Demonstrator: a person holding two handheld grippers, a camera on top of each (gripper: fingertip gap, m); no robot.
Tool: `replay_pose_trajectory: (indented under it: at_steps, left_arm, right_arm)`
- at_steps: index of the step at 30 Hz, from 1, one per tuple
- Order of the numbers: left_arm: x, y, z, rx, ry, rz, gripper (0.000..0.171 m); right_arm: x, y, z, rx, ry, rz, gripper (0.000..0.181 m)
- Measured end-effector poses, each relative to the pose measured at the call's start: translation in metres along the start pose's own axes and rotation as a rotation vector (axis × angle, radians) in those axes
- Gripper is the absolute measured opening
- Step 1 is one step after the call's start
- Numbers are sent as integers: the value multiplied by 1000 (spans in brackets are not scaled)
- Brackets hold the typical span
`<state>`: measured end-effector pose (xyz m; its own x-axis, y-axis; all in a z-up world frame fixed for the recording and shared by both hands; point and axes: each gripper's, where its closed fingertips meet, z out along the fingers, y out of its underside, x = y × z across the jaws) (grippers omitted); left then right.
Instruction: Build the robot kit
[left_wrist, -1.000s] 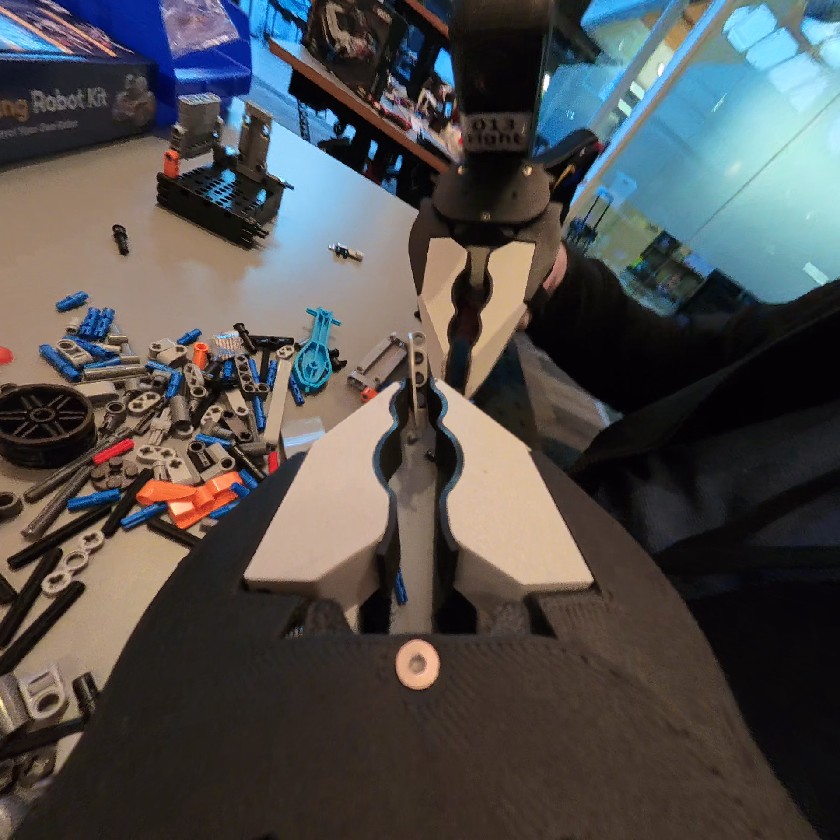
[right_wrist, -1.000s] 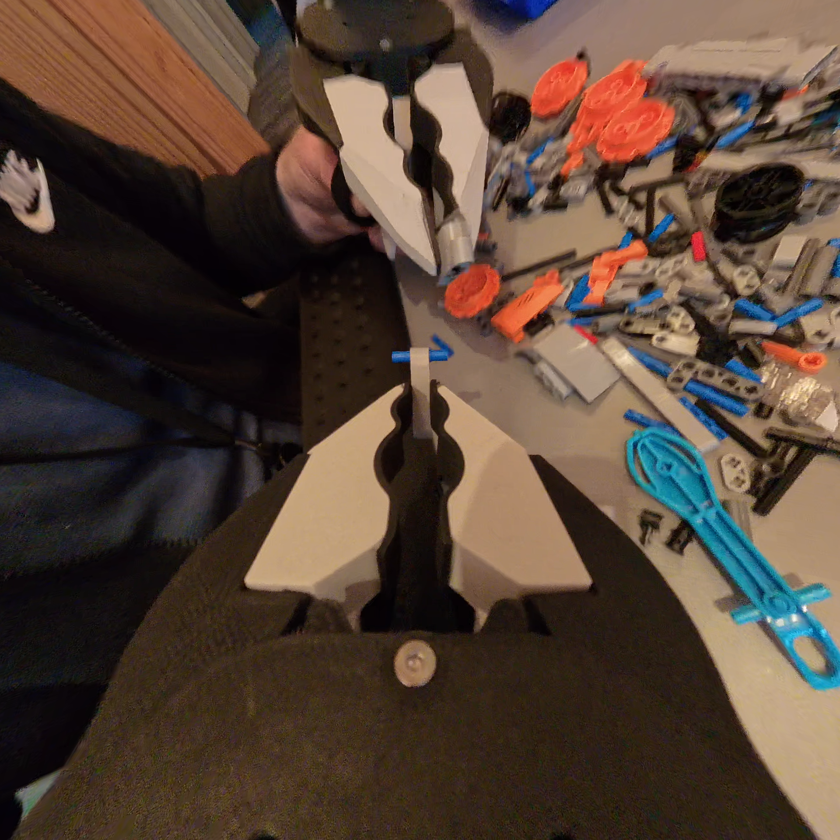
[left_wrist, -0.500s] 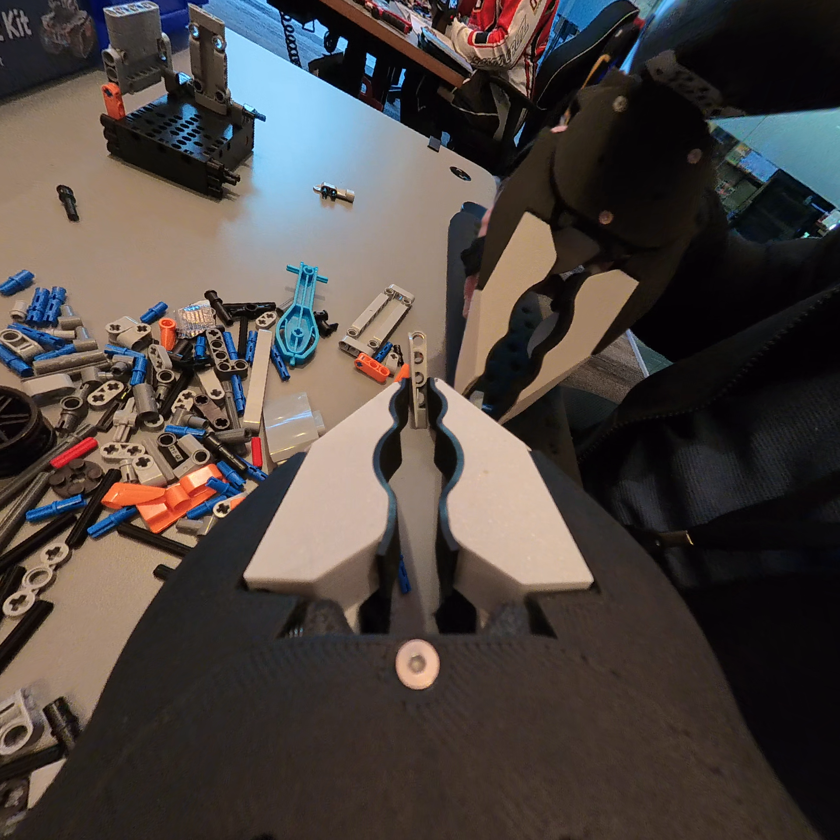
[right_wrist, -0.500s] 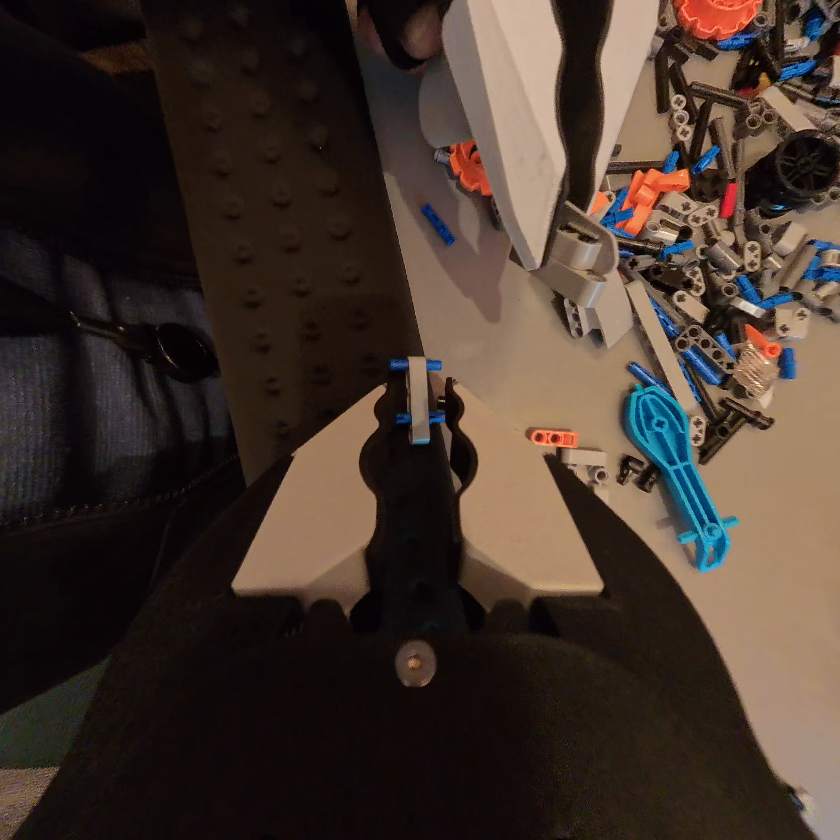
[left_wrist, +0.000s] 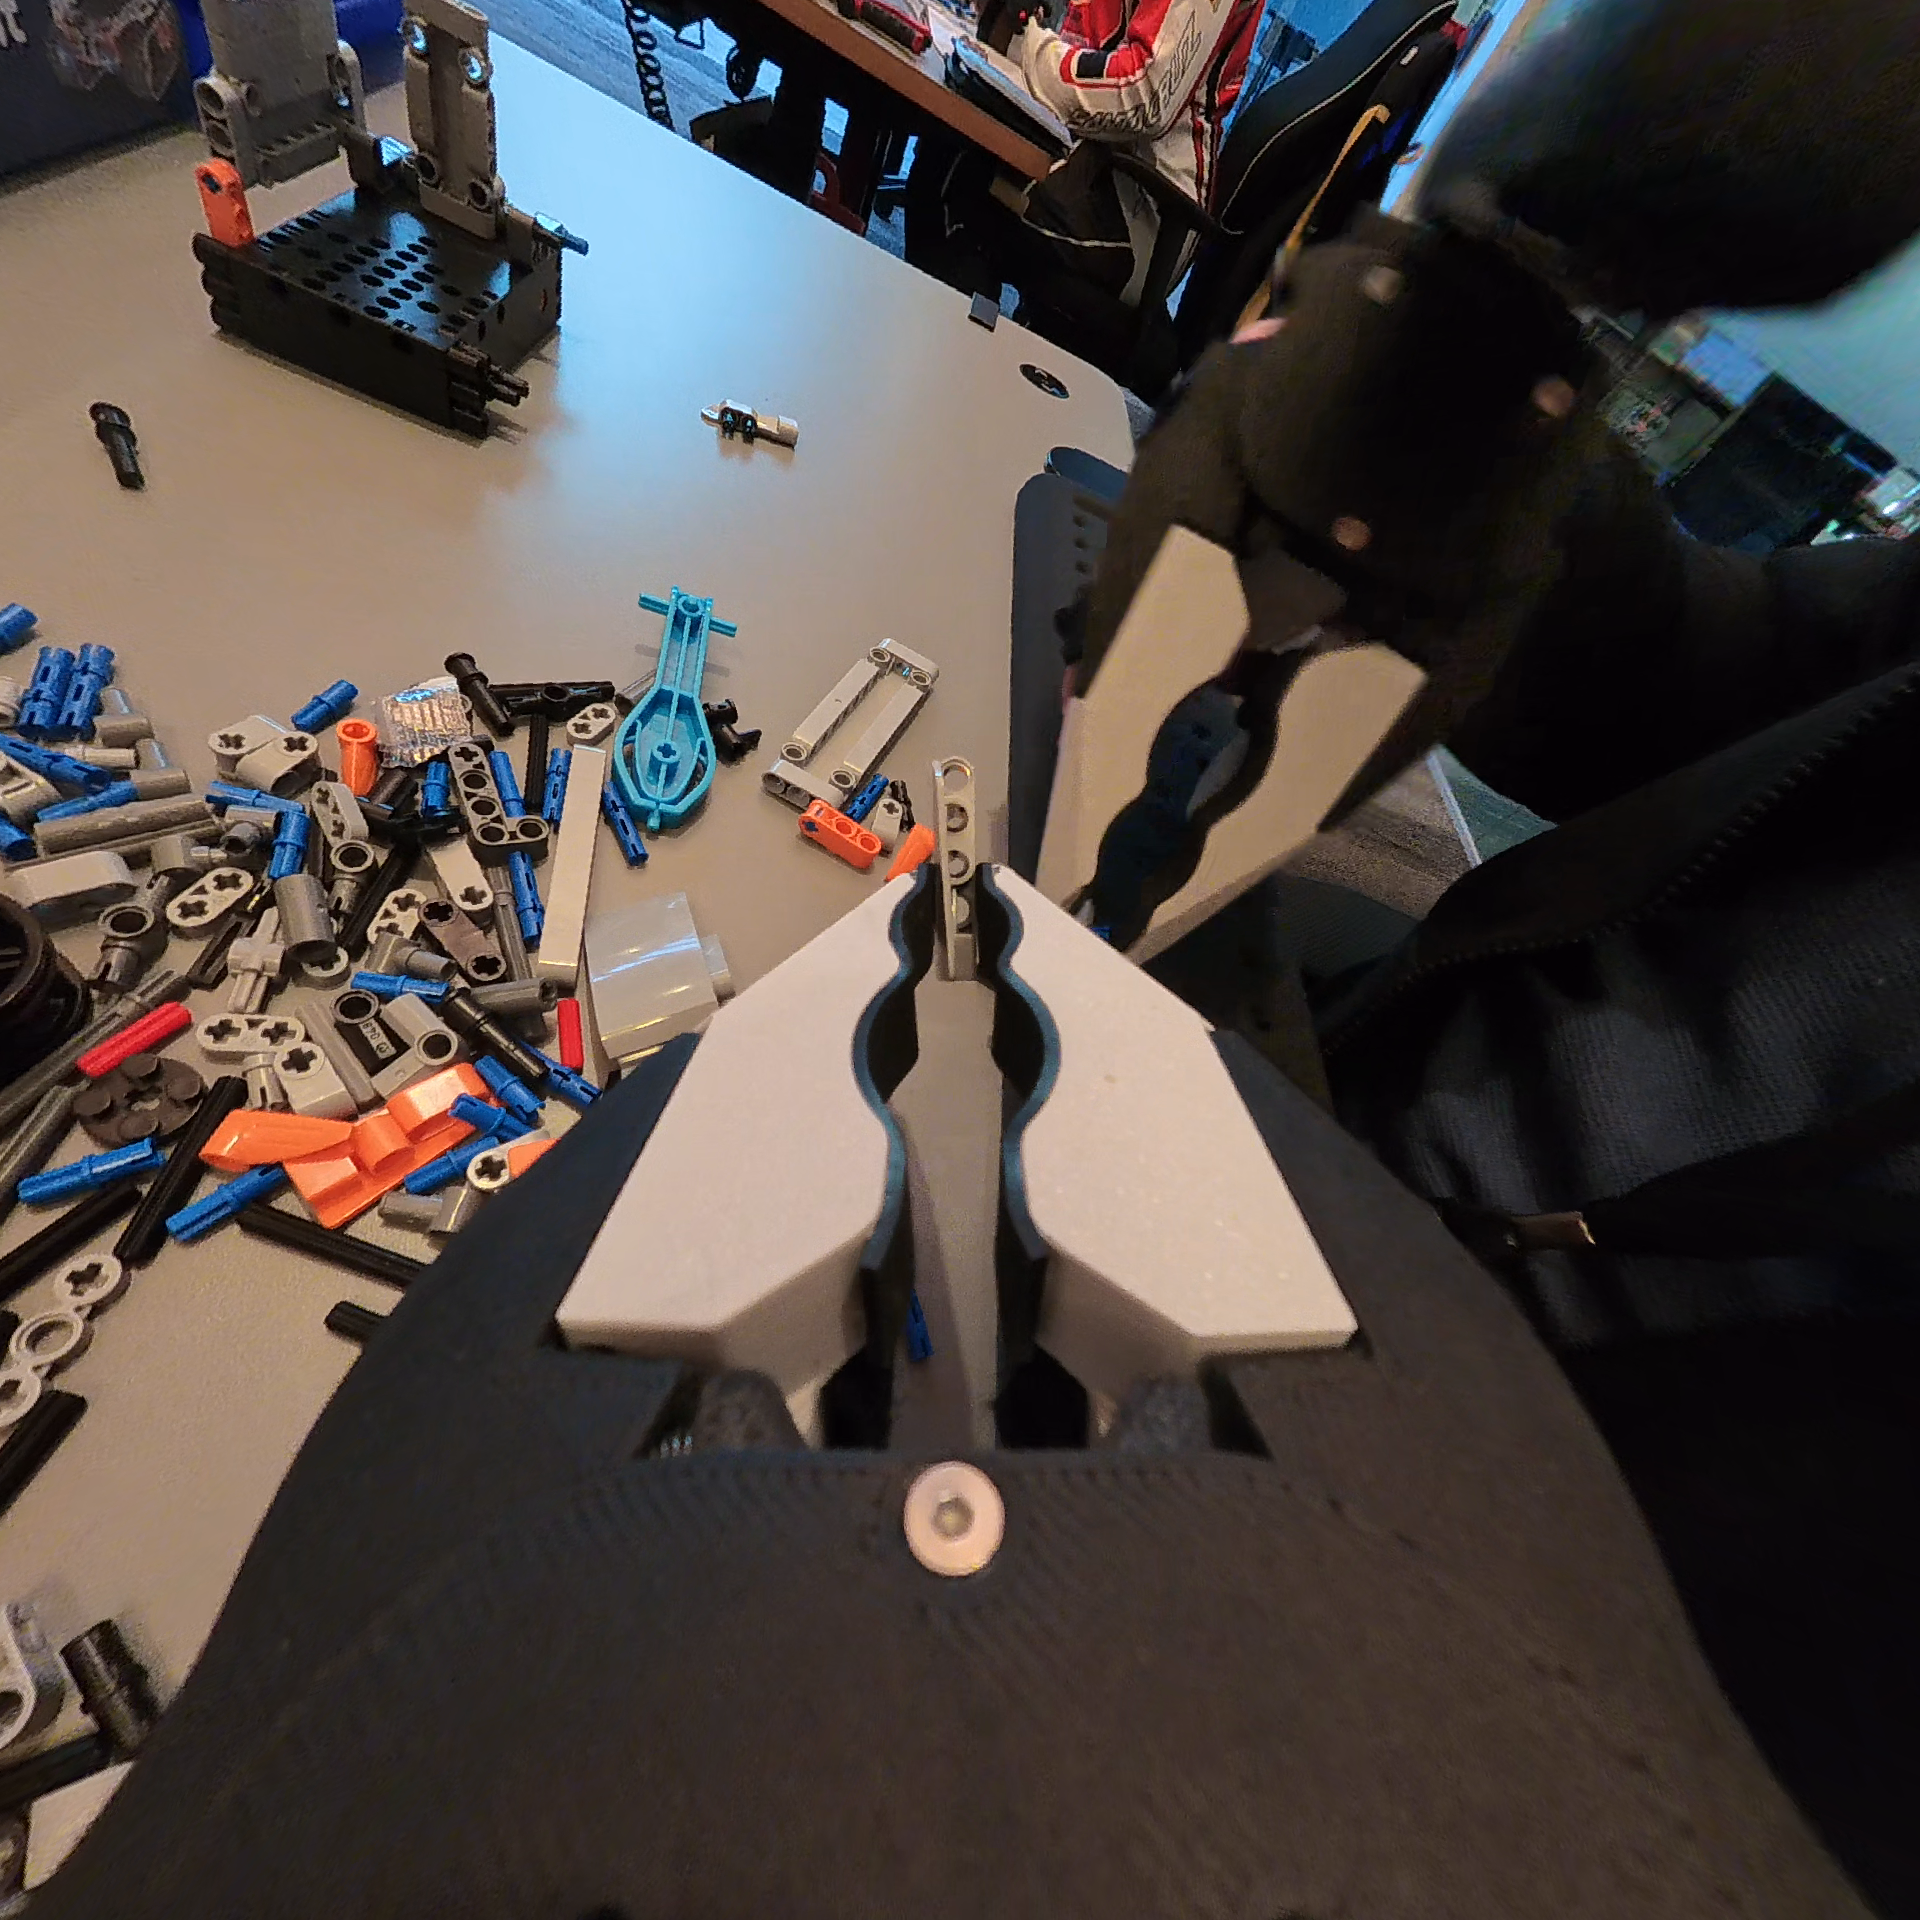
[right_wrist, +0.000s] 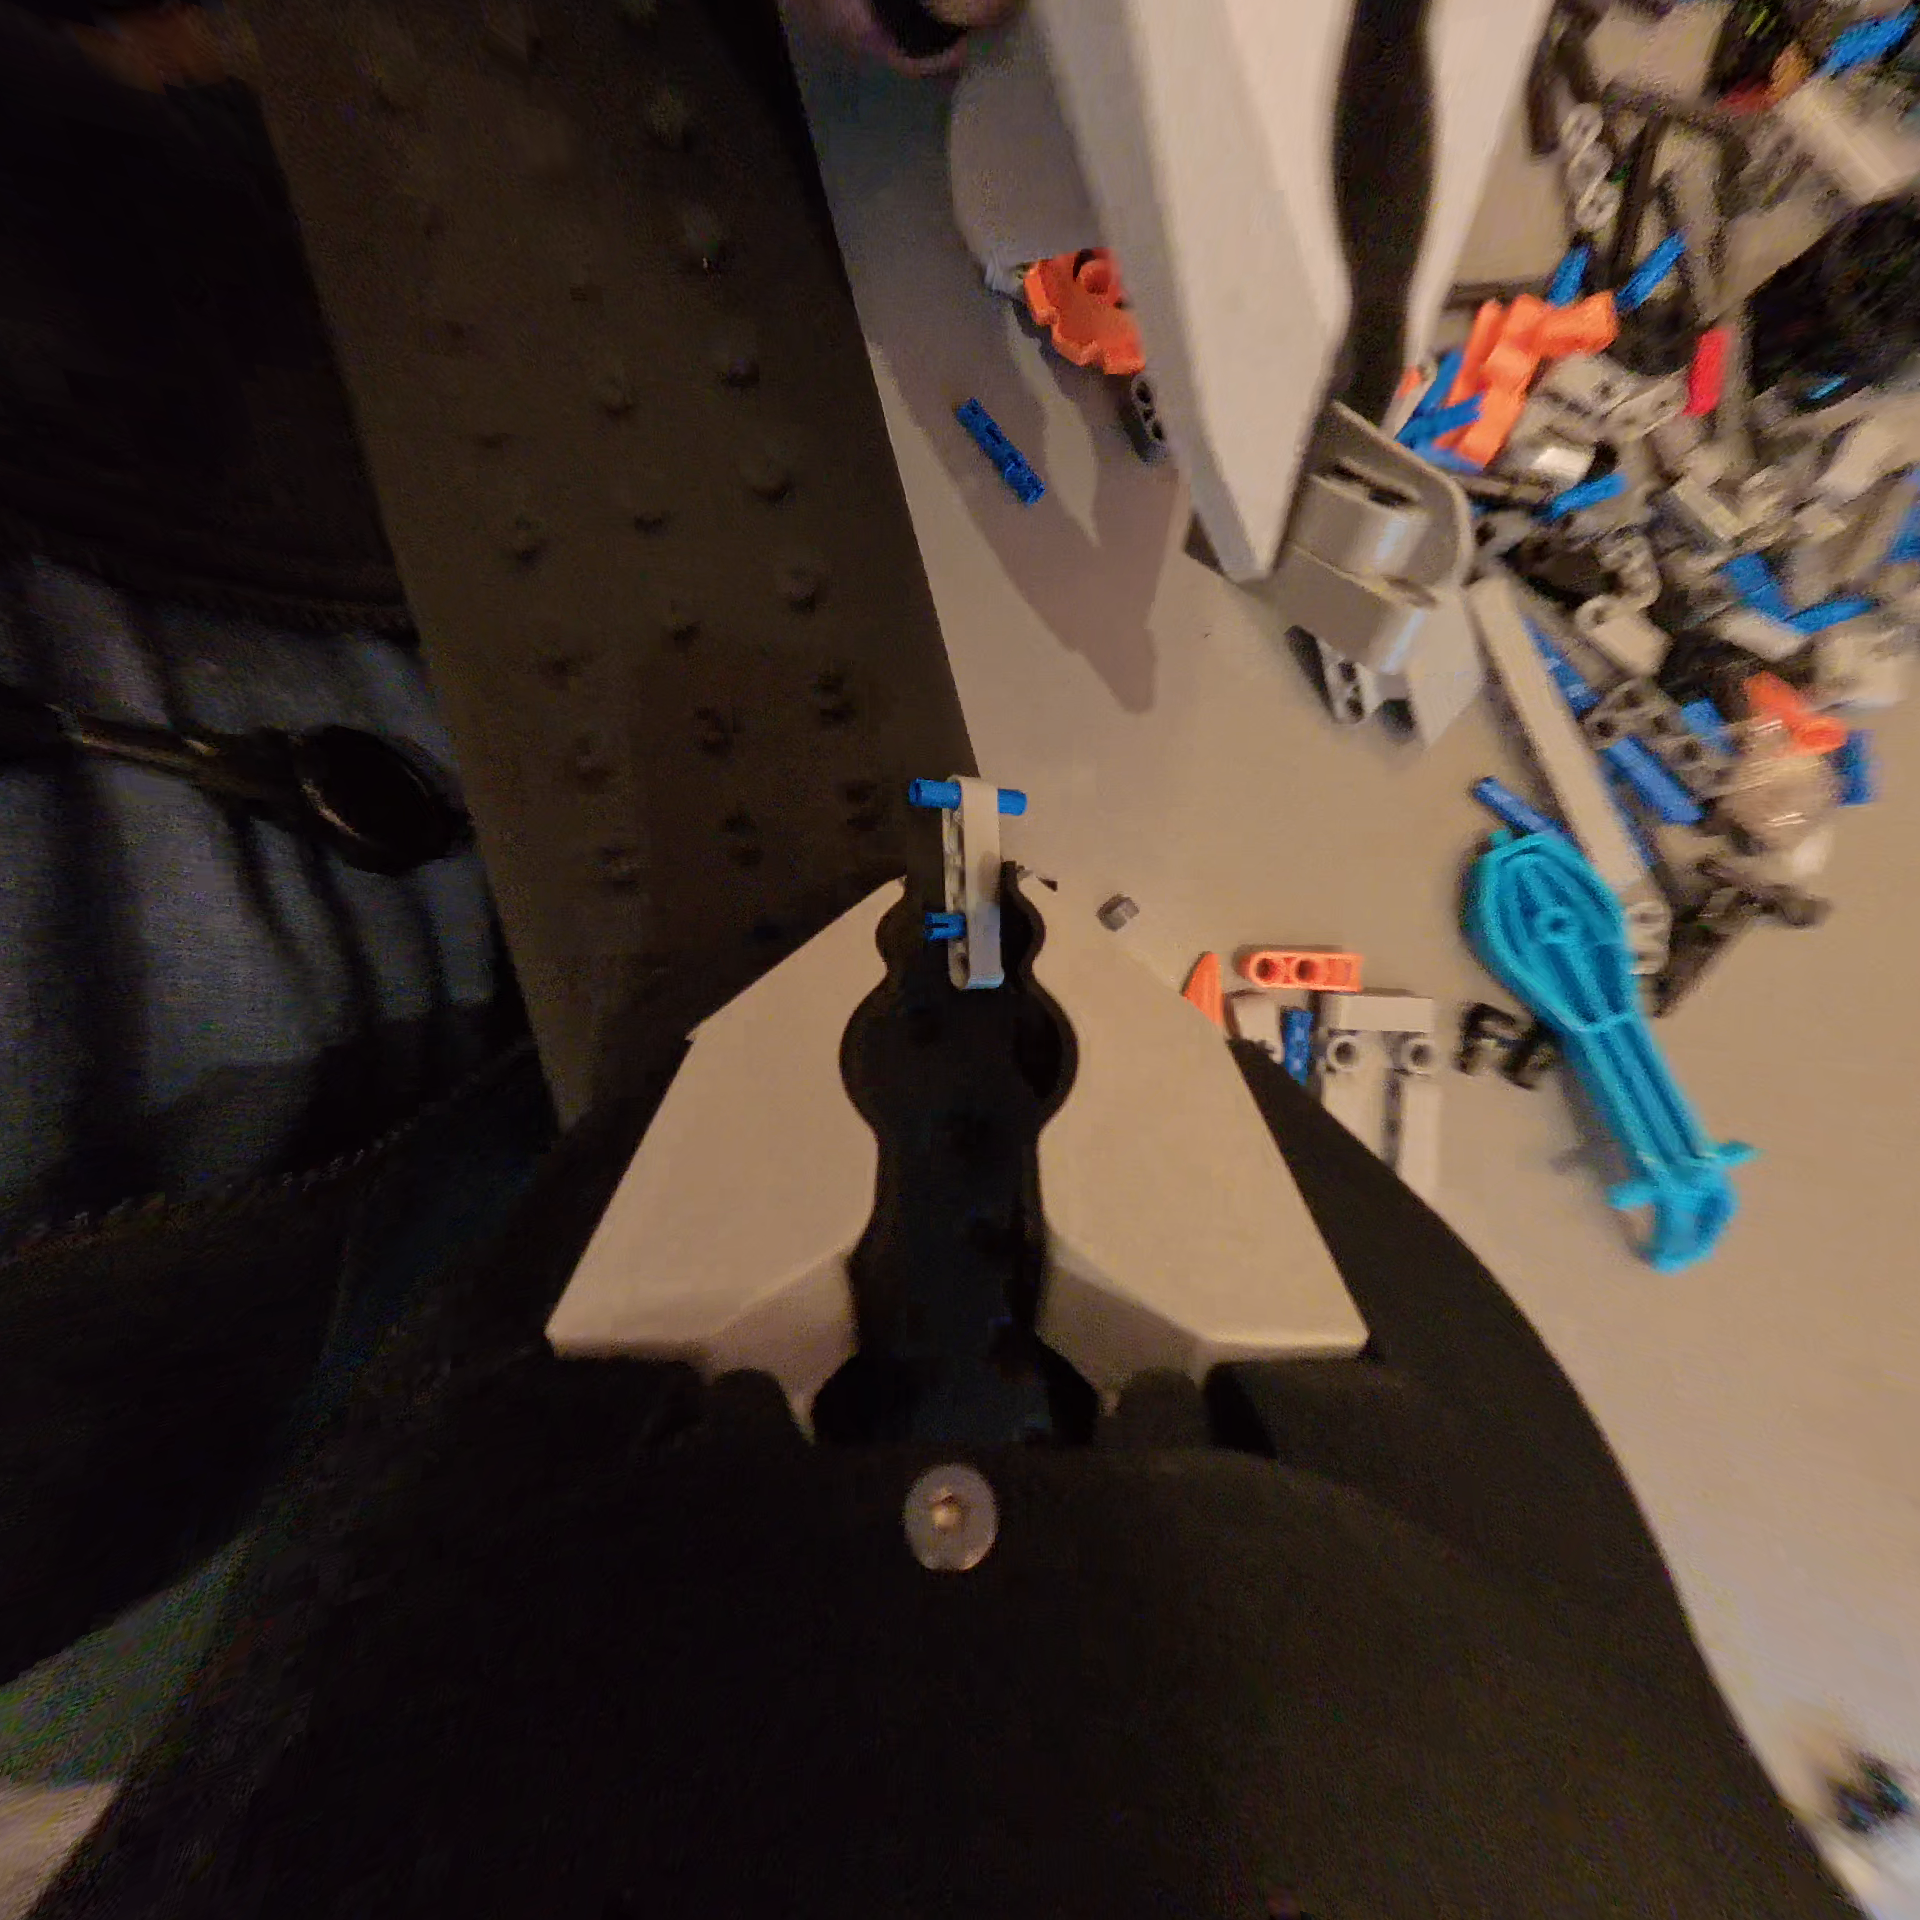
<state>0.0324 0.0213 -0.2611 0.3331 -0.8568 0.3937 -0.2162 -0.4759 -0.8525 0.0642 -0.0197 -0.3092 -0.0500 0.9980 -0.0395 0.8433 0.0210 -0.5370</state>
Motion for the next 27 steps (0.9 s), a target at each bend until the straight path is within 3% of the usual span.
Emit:
replay_pose_trajectory:
  at_steps: [5,12,18,22,25,27]
  left_arm:
    - [0,-2,-1,14,12,-17,4]
    - [1,-1,0,14,30,-29,4]
    - [8,1,0,-10,41,21,4]
    - [15,27,17,-169,16,133,4]
    - [17,50,29,-313,-26,234,4]
    - [15,52,30,-336,-46,252,4]
  right_arm:
    - [7,1,4,43,-281,166,12]
    - [7,-2,2,43,-398,212,12]
    - [2,-18,-15,181,-513,278,11]
    - [-8,-11,-10,150,-557,293,11]
    - [-9,-9,-8,121,-498,246,12]
    - [-9,-9,-8,114,-459,227,12]
